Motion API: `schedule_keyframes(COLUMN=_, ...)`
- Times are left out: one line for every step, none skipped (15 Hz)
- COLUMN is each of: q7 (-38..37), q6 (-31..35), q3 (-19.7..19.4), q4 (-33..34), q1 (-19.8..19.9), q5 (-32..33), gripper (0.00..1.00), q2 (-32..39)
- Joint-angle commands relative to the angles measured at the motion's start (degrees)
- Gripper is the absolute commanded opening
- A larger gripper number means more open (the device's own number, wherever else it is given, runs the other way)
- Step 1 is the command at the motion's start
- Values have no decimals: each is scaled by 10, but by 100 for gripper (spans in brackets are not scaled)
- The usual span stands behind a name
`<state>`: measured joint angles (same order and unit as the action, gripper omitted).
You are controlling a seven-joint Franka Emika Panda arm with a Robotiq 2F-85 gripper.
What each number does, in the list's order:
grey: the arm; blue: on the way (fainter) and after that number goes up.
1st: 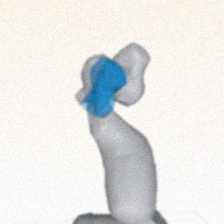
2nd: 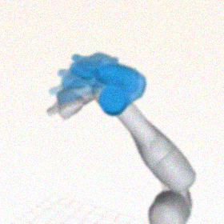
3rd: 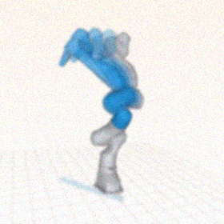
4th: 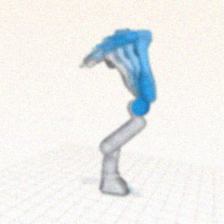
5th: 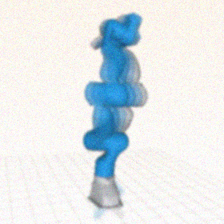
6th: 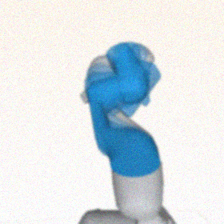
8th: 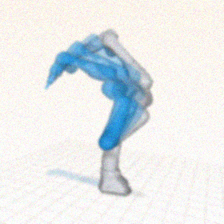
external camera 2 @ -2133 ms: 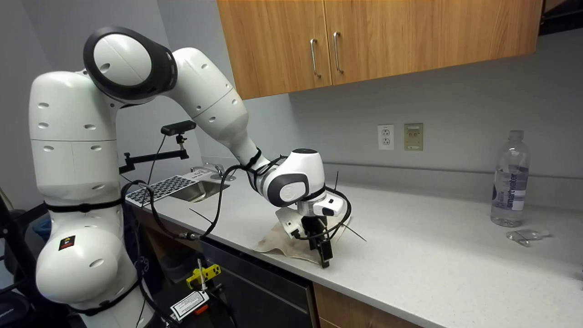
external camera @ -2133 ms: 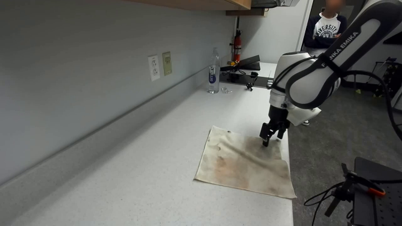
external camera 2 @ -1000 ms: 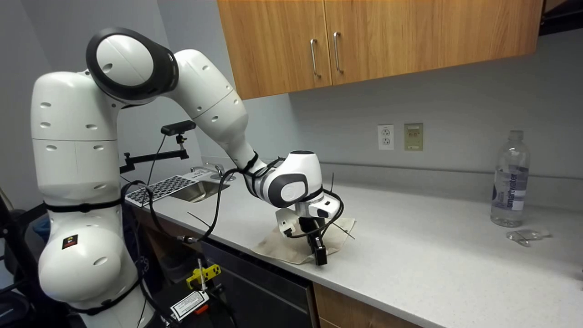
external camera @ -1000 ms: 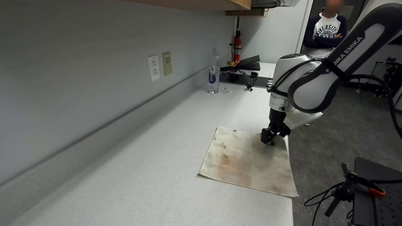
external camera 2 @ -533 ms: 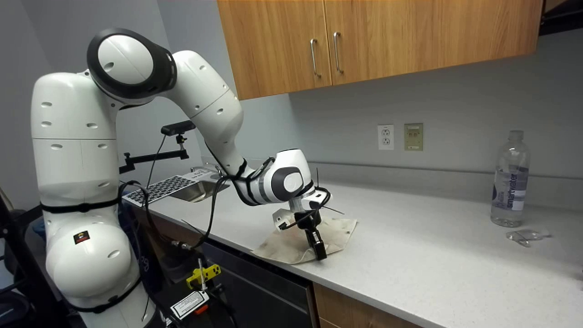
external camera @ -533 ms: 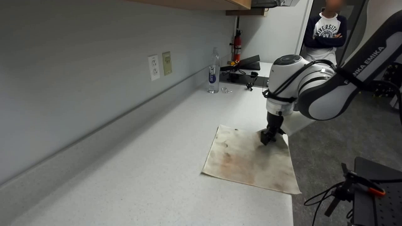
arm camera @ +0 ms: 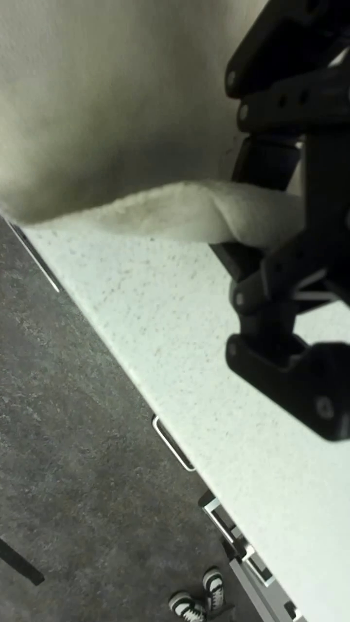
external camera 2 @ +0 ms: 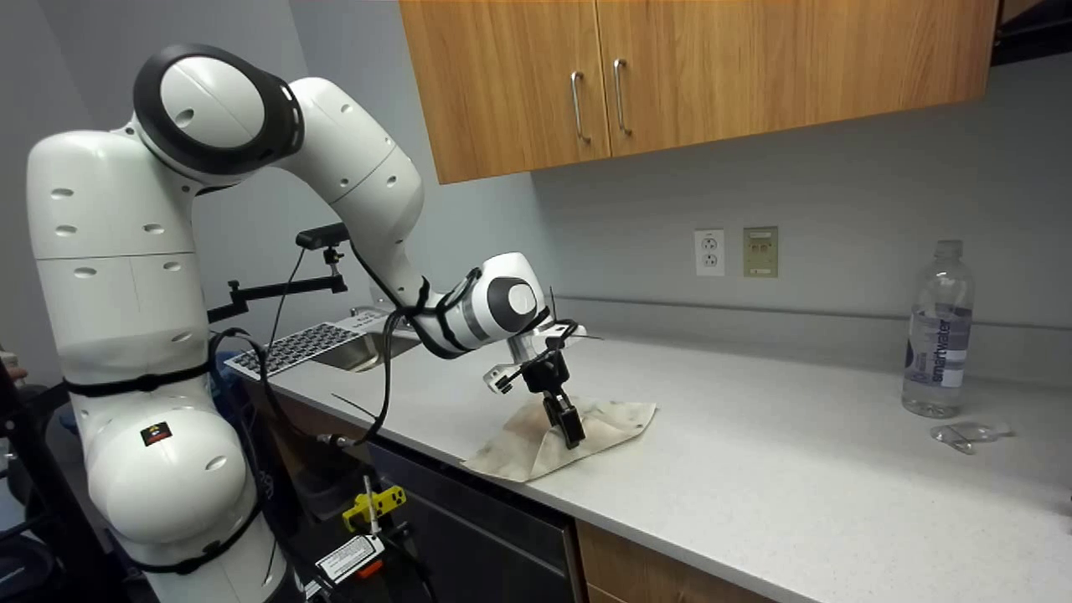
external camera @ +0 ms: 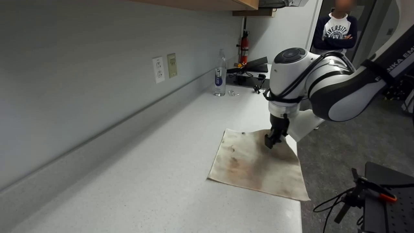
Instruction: Fold the towel on the countertop
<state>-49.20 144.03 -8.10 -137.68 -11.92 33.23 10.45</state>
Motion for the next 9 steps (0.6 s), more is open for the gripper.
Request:
schedule_keyframes(q7=48, q6=11, q3=43, q4=17, q1=15, q5=-15, gripper=0, q2=1)
schedule_keyframes(q7=58, q6=21, q3=50, q4=23, q1=16, q5=-15, gripper=0, q2=8)
schedule_keyframes(q7=54, q6=30, q3=52, q4=34, q1=14, q5=-1, gripper=0, q2=18)
schedule_keyframes(q7=52, q6=39, q3=54, q4=40, q1=12, q5=9, gripper=0, q2=24)
schedule_keyframes(q7=40, q6=45, q3=52, q4=50, q1=6, q5=29, gripper=0, q2=32)
schedule_keyframes(q7=35, q6=52, q3=51, q4=58, q1=2, q5=44, gripper=0, q2=40)
schedule_keyframes(q7=35, q6=62, q3=52, q4=63, q1=0, q5=55, gripper=0, q2=48)
schedule_keyframes(q7=32, q6=72, q3=51, q4=69, q1=-3, q5=70, gripper=0, q2=56)
schedule_keyframes(q7=35, q6=83, q3=52, q4=74, q1=-4, q5=75, gripper=0, q2=66)
